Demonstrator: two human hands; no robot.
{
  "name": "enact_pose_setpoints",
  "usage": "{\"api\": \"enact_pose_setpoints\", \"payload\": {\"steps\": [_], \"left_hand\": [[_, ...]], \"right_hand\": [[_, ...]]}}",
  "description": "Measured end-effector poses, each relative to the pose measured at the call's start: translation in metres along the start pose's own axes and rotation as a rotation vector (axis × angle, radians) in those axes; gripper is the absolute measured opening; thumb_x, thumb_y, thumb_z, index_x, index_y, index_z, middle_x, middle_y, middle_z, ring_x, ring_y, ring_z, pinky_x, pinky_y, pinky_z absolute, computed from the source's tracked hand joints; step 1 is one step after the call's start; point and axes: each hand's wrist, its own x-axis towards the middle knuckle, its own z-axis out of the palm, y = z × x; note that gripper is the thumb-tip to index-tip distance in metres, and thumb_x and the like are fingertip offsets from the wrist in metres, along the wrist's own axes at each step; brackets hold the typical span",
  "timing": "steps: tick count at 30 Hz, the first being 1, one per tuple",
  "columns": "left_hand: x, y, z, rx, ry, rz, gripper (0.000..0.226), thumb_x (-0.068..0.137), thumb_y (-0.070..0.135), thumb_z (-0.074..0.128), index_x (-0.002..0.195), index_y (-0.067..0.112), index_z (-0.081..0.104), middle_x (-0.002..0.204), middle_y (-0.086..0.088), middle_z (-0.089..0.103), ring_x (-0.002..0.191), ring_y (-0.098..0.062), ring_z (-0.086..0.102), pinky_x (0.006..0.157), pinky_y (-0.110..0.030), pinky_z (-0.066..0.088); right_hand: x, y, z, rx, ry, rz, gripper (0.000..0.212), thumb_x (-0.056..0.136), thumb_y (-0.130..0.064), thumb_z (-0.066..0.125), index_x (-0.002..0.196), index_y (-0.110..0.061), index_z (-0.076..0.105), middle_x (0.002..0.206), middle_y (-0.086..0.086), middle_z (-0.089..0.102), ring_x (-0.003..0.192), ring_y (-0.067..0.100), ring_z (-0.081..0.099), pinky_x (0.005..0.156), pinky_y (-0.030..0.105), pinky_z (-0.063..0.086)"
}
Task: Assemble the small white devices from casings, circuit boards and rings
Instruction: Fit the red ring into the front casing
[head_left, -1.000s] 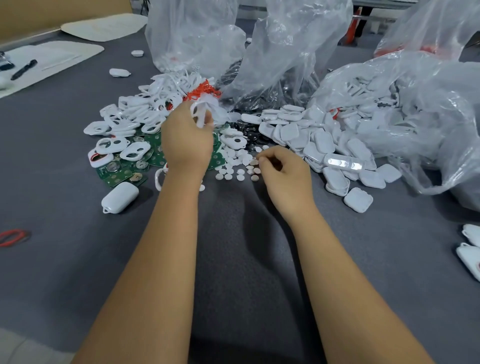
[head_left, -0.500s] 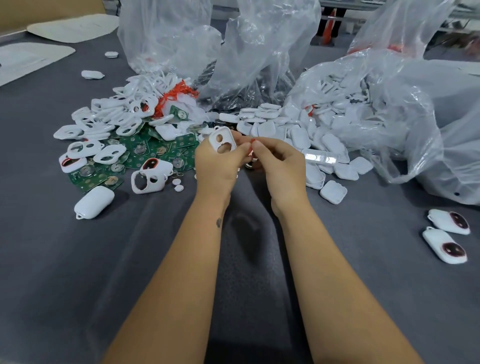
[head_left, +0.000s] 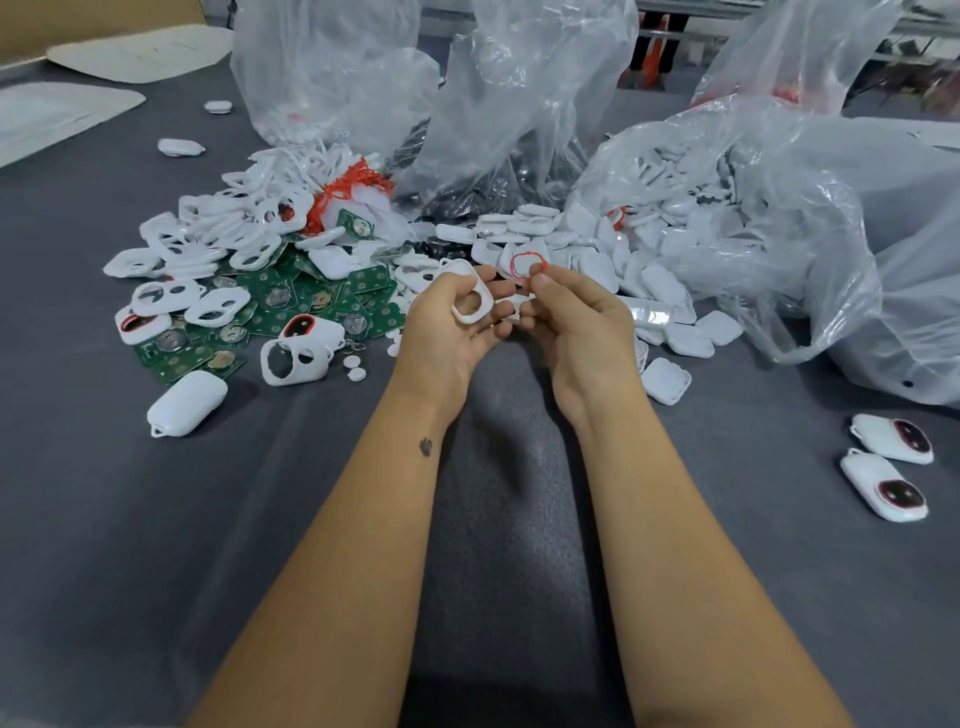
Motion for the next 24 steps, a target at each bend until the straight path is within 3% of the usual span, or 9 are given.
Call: {"api": "enact_pose_setpoints", "payload": {"steps": [3,6,11,14,20,24], "left_hand": [[0.002,-0.002,-0.001,0.039,0.034,0.017,0.015,0.094,0.007,0.046,0.095,0.008,0.062,0.077,-0.005,0.073,0.065,-0.012,0.067,0.06,-0.023,0.055],[0.003,-0.005,0.0,0.133,0.006,0.094,0.014,0.093,0.002,0.057,0.089,0.014,0.062,0.078,-0.001,0.072,0.073,-0.011,0.068,0.075,-0.026,0.057],[-0.001,-0.006,0.001,0.161,0.02,0.175,0.018,0.09,-0.005,0.061,0.09,0.013,0.06,0.078,-0.001,0.07,0.074,-0.011,0.069,0.075,-0.025,0.058],[-0.001,-0.004,0.001,0.163,0.031,0.182,0.018,0.092,-0.004,0.058,0.089,0.013,0.059,0.08,-0.003,0.071,0.075,-0.013,0.069,0.077,-0.024,0.057],[0.0,-0.003,-0.001,0.14,0.035,0.165,0.016,0.094,-0.004,0.056,0.092,0.012,0.059,0.078,-0.001,0.074,0.075,-0.012,0.07,0.074,-0.023,0.057],[0.001,-0.004,-0.002,0.139,0.013,0.16,0.015,0.094,-0.002,0.057,0.096,0.013,0.058,0.079,0.0,0.074,0.075,-0.011,0.07,0.075,-0.023,0.056]], "right_hand": [[0.0,0.003,-0.001,-0.215,0.042,-0.117,0.015,0.084,0.005,0.066,0.084,-0.01,0.07,0.081,0.008,0.069,0.075,0.016,0.063,0.07,0.027,0.055],[-0.002,0.009,-0.001,-0.544,0.056,-0.3,0.019,0.08,0.002,0.07,0.084,-0.016,0.073,0.091,0.002,0.072,0.084,0.012,0.066,0.082,0.029,0.055],[-0.005,0.013,0.003,-0.747,0.061,-0.484,0.026,0.078,-0.008,0.07,0.079,-0.033,0.064,0.086,-0.018,0.066,0.078,0.002,0.062,0.07,0.016,0.045],[-0.004,0.01,0.002,-0.688,0.088,-0.473,0.033,0.077,-0.004,0.069,0.086,-0.034,0.059,0.087,-0.015,0.066,0.073,0.001,0.06,0.065,0.013,0.044],[-0.001,0.001,0.0,-0.182,0.1,-0.218,0.021,0.088,0.007,0.06,0.092,-0.012,0.067,0.079,0.003,0.071,0.069,0.009,0.066,0.067,0.019,0.053],[0.002,0.002,-0.003,-0.129,0.038,-0.136,0.016,0.092,0.002,0.057,0.089,-0.007,0.07,0.078,0.005,0.069,0.069,0.014,0.063,0.067,0.023,0.051]]}}
